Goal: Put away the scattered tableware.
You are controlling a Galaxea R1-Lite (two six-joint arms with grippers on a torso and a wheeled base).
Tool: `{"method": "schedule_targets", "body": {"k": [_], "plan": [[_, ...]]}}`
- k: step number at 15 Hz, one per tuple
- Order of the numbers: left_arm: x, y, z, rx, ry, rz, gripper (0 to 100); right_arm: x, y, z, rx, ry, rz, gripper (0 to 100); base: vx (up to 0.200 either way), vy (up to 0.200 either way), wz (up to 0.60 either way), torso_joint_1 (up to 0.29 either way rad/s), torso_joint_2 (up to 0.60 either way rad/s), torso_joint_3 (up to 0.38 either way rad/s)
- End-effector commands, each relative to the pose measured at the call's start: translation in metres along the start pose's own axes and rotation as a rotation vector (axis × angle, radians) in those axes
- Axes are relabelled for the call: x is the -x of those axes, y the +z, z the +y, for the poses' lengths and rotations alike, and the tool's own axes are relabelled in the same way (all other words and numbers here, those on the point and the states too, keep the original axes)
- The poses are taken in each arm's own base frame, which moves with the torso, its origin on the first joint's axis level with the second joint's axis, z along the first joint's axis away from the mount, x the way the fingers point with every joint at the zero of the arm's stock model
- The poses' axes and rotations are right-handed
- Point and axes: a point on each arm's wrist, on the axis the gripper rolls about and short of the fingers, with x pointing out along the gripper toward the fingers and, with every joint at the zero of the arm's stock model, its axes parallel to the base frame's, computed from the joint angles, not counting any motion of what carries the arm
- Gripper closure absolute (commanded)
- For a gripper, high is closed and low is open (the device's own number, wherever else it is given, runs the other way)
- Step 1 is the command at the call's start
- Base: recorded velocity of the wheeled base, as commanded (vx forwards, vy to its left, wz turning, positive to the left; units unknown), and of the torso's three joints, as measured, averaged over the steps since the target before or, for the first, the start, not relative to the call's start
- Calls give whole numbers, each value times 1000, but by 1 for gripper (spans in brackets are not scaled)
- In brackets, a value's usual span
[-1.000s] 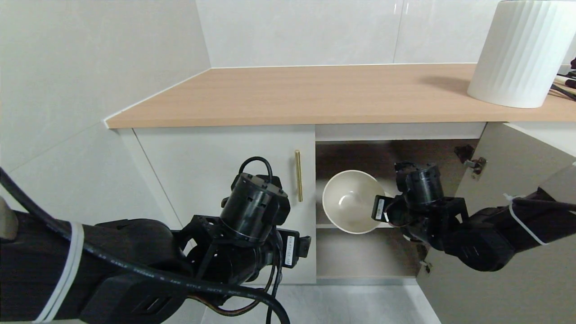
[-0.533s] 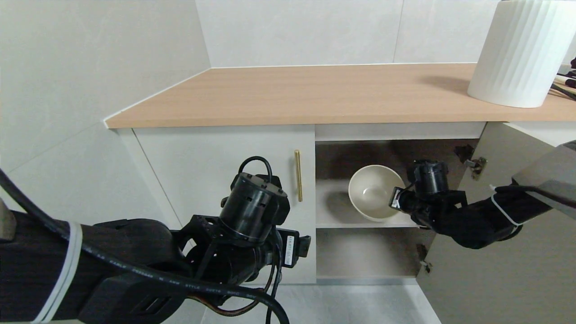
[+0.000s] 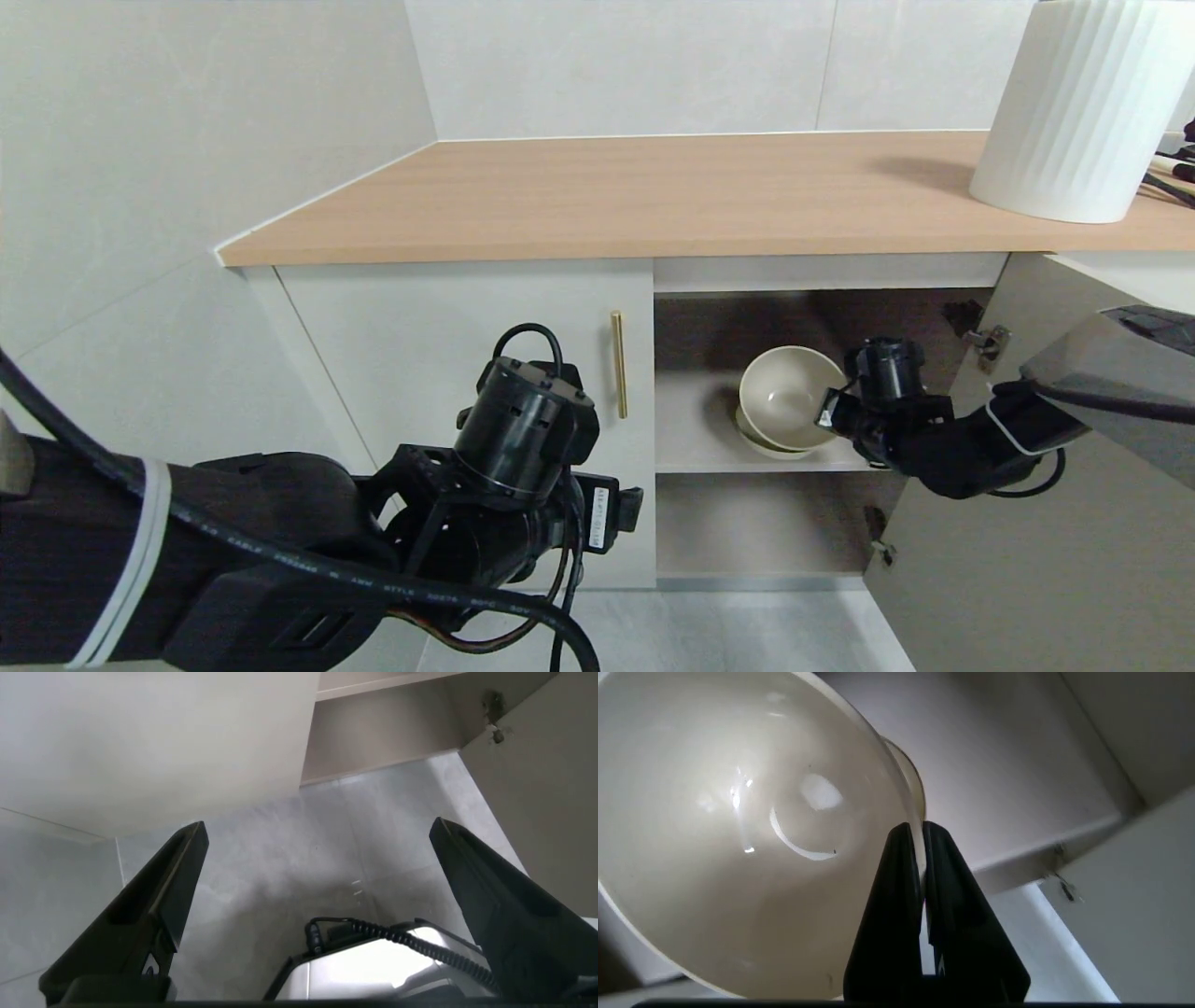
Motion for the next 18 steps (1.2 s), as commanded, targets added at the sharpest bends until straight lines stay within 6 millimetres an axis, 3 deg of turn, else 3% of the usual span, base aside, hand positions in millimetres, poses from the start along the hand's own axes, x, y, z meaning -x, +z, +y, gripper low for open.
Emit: {"method": "schedule_targets", "body": {"k": [1, 9, 18], "plan": [[0, 0, 1, 3, 3, -1, 0, -15, -8, 2, 3, -7, 9, 100, 0, 0, 0, 0, 0, 0], [-4, -2, 1, 0, 8, 10, 0, -29, -16, 0, 4, -19, 17, 100, 0, 0, 0, 0, 0, 0], [-4, -2, 1, 0, 8, 10, 0, -32, -16, 0, 5, -21, 15, 100, 0, 0, 0, 0, 0, 0]]}}
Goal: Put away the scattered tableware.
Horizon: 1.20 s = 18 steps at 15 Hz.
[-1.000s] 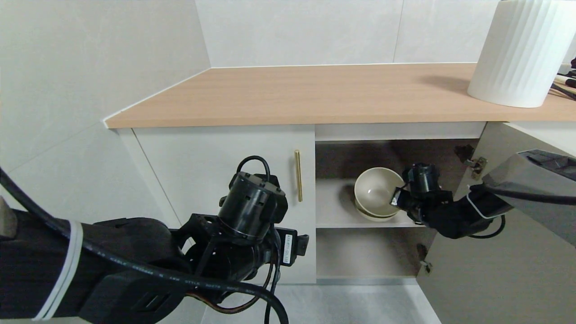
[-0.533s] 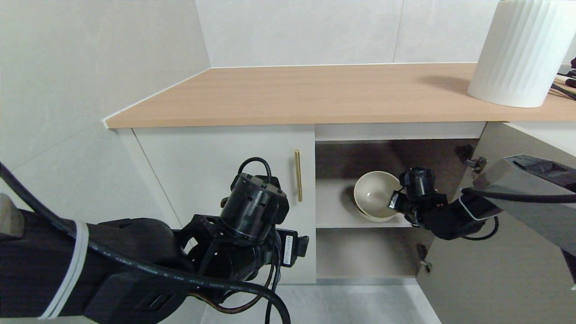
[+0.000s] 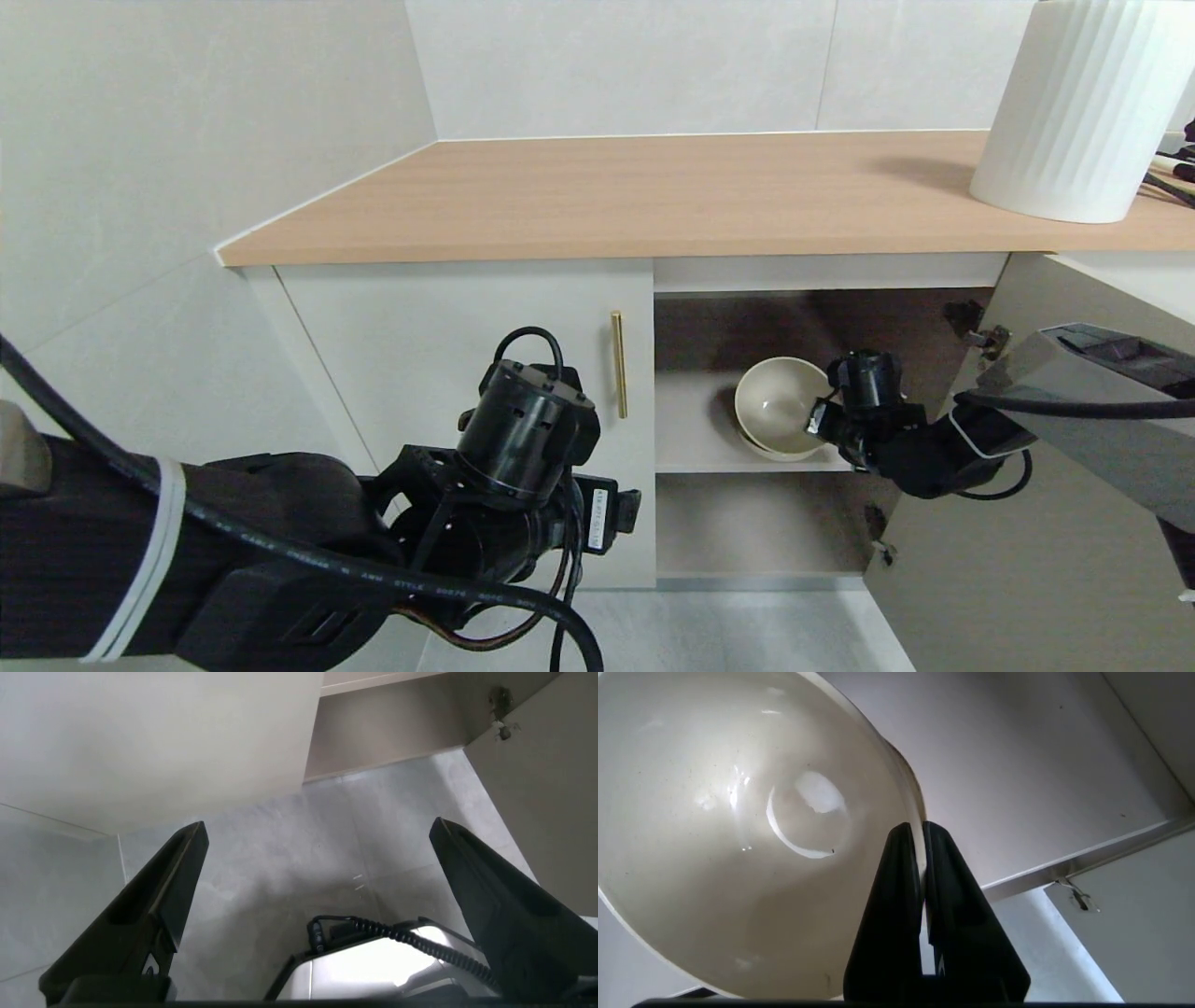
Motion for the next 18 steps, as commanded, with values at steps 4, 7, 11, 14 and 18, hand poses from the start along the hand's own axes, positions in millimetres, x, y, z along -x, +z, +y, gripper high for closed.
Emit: {"method": "schedule_targets", "body": {"k": [4, 7, 11, 14, 18], "plan": [[0, 0, 0, 1, 0, 0, 0, -1, -2, 0, 4, -2, 3, 100, 0, 0, 0, 0, 0, 0], [0, 0, 0, 1, 2, 0, 0, -2, -2, 0, 4, -1, 5, 0, 0, 0, 0, 0, 0, 0], [0, 0, 0, 1, 0, 0, 0, 1, -2, 1, 6, 5, 6, 0, 0, 0, 0, 0, 0, 0], [0, 4, 4, 14, 9, -10, 0, 13, 4, 5, 11, 16, 12, 0, 0, 0, 0, 0, 0, 0], [8, 16, 20, 78, 30, -53, 0, 69, 33, 17, 45, 66, 77, 0, 0, 0, 0, 0, 0, 0]]}}
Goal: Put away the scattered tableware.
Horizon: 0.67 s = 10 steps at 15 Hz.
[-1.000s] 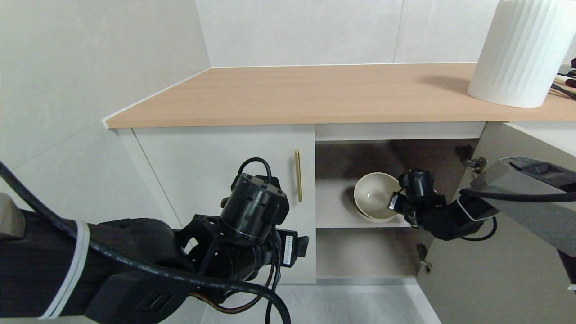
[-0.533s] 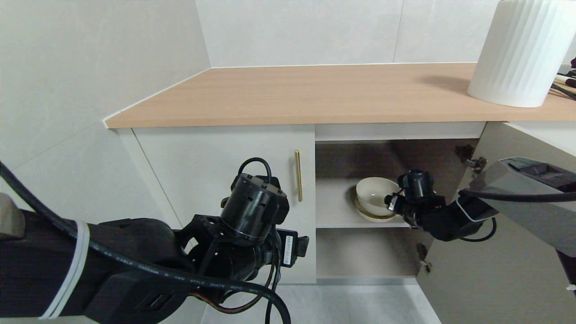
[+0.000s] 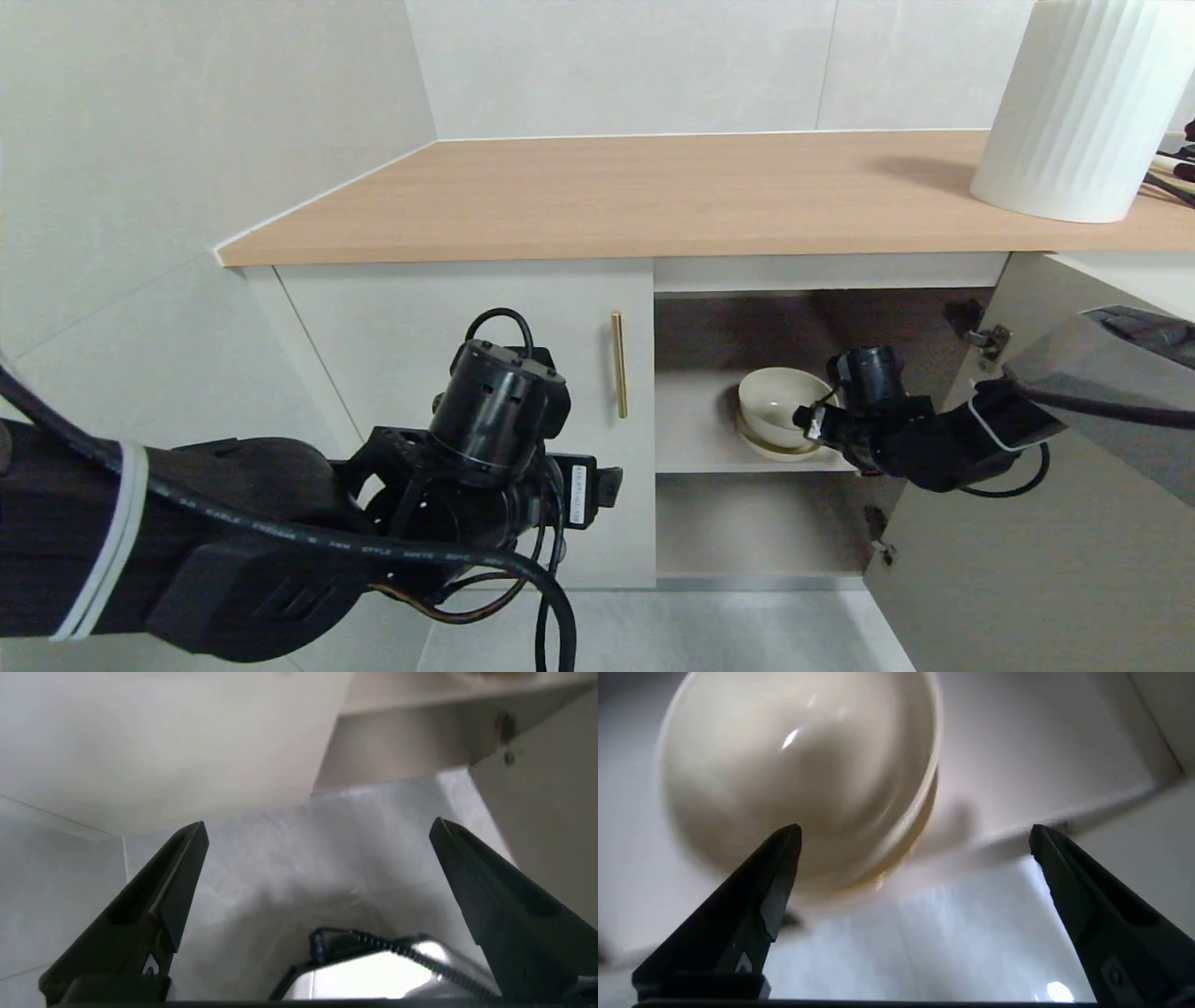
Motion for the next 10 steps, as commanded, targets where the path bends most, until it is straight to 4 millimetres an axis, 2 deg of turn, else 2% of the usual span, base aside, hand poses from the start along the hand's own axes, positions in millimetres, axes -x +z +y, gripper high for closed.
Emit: {"method": "schedule_targets", "body": {"k": [1, 2, 3, 5, 6, 7, 8, 10], "plan": [[7, 5, 7, 22, 3, -22, 0, 51, 26, 10, 5, 63, -4, 0, 0, 0, 0, 0, 0, 0], [13, 12, 21, 25, 23, -46, 0, 94, 32, 6, 26, 114, 45, 0, 0, 0, 0, 0, 0, 0], [20, 15, 28, 22, 33, -65, 0, 119, 34, 0, 37, 156, 73, 0, 0, 0, 0, 0, 0, 0], [46, 12, 49, -6, 56, -95, 0, 169, 40, -9, 52, 234, 90, 0, 0, 0, 0, 0, 0, 0], [57, 9, 60, -3, 69, -109, 0, 191, 37, -14, 76, 243, 122, 0, 0, 0, 0, 0, 0, 0], [59, 9, 61, 1, 70, -113, 0, 195, 36, -15, 80, 244, 128, 0, 0, 0, 0, 0, 0, 0], [80, 1, 72, 11, 56, -132, 0, 229, 25, -24, 134, 267, 180, 0, 0, 0, 0, 0, 0, 0], [94, -9, 88, 34, 39, -131, 0, 253, 28, -34, 145, 268, 192, 0, 0, 0, 0, 0, 0, 0]]}}
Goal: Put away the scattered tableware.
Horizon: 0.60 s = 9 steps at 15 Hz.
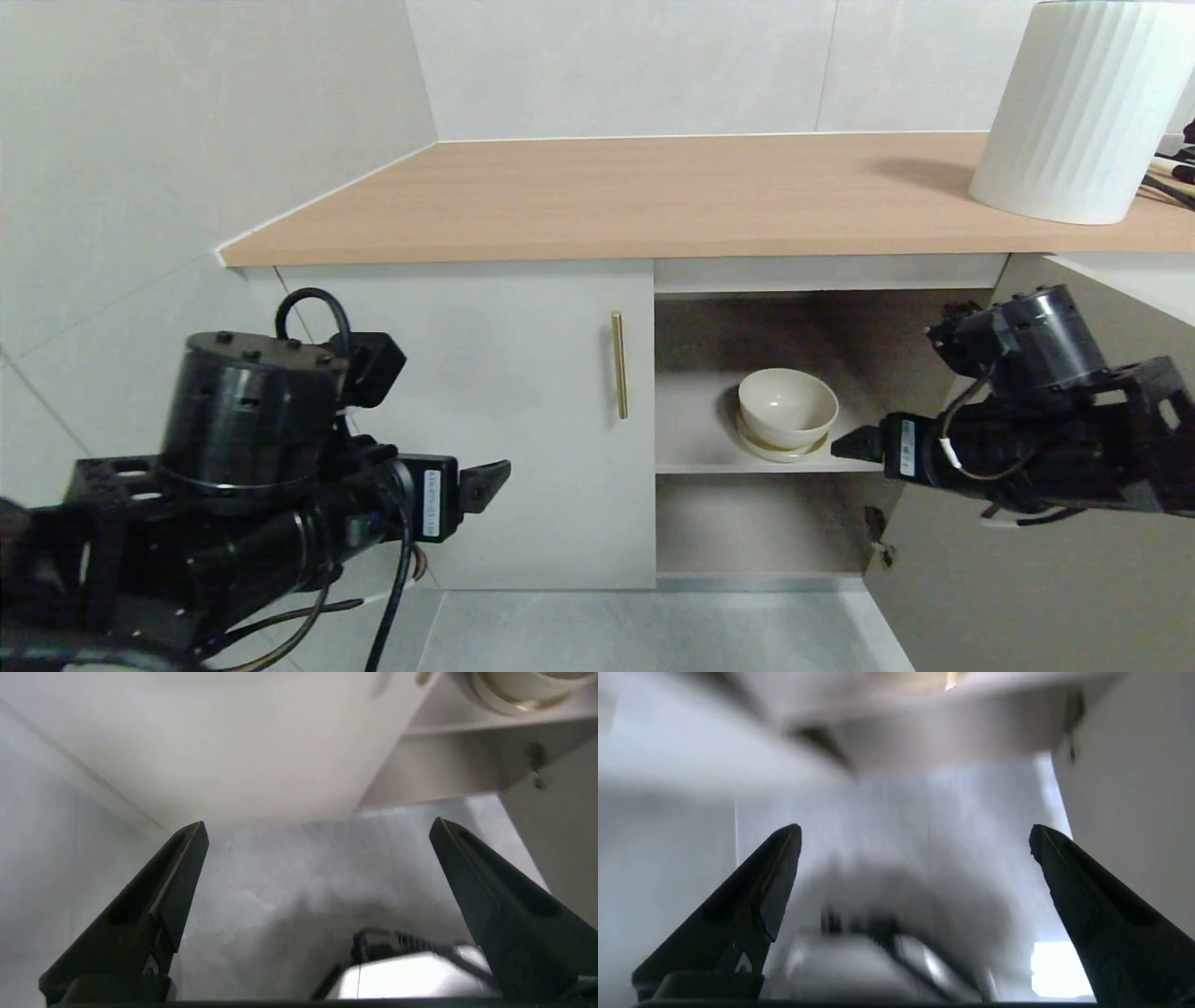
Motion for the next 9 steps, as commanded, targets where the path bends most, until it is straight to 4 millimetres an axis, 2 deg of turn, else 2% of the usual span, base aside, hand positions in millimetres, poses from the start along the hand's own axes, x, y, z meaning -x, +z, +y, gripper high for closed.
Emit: {"method": "schedule_targets", "body": {"k": [1, 3, 5, 9], "plan": [[30, -5, 24, 46, 1, -53, 0, 64, -10, -9, 19, 56, -21, 0, 0, 0, 0, 0, 0, 0], [40, -2, 28, 60, 0, -91, 0, 79, -19, -17, 28, 60, 28, 0, 0, 0, 0, 0, 0, 0], [42, 0, 27, 60, -4, -100, 0, 92, -26, -18, 57, 77, 54, 0, 0, 0, 0, 0, 0, 0], [39, -1, 27, 56, 9, -88, 0, 94, -34, -11, 103, 90, 65, 0, 0, 0, 0, 0, 0, 0]]}}
